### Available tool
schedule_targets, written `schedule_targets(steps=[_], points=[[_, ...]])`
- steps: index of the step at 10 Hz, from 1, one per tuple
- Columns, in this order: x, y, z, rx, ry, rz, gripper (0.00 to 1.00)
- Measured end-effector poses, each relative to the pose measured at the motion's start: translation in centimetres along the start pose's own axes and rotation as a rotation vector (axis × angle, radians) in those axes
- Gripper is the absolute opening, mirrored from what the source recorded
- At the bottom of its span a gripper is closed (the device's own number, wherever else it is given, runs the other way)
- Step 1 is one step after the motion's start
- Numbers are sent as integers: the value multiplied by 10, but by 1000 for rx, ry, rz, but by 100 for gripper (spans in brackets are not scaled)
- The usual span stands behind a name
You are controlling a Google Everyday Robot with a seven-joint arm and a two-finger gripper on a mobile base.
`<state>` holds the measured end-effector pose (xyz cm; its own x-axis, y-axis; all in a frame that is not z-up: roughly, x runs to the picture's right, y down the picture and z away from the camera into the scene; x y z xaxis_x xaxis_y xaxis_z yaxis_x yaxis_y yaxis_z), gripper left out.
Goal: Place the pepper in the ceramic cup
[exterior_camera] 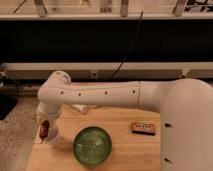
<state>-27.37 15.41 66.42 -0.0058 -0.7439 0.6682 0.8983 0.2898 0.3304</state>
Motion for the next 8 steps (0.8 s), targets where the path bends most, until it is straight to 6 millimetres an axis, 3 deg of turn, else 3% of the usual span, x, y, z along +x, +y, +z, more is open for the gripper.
schedule_targets(steps=[2, 8], points=[[4, -2, 1, 25, 2, -17, 3], [17, 9, -2, 93, 58, -84, 64]])
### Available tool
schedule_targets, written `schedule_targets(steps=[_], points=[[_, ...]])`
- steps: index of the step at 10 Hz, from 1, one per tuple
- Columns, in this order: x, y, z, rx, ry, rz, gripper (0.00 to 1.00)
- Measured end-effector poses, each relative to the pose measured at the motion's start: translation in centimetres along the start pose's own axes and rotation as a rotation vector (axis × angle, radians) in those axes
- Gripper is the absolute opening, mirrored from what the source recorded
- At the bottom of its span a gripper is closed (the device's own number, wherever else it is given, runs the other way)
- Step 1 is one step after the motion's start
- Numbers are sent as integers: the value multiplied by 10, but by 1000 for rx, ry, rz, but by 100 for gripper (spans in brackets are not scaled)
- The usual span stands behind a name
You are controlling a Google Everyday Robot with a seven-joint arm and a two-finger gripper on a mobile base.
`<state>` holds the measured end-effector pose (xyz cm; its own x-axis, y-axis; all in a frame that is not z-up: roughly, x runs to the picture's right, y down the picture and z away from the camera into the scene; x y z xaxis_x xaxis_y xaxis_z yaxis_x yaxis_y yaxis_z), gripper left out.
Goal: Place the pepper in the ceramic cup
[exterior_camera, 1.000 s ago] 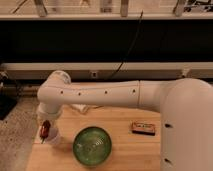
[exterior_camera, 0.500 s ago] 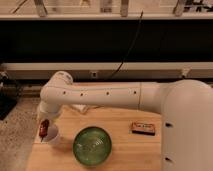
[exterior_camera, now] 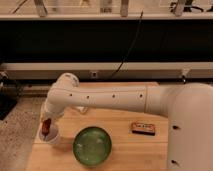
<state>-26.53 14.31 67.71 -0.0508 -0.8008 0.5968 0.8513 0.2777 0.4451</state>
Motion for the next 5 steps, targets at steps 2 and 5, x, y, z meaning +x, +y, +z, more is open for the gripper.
schedule_targets(steps=[2, 5], points=[[1, 5, -2, 22, 8, -4, 79], [-2, 9, -3, 42, 5, -7, 80]])
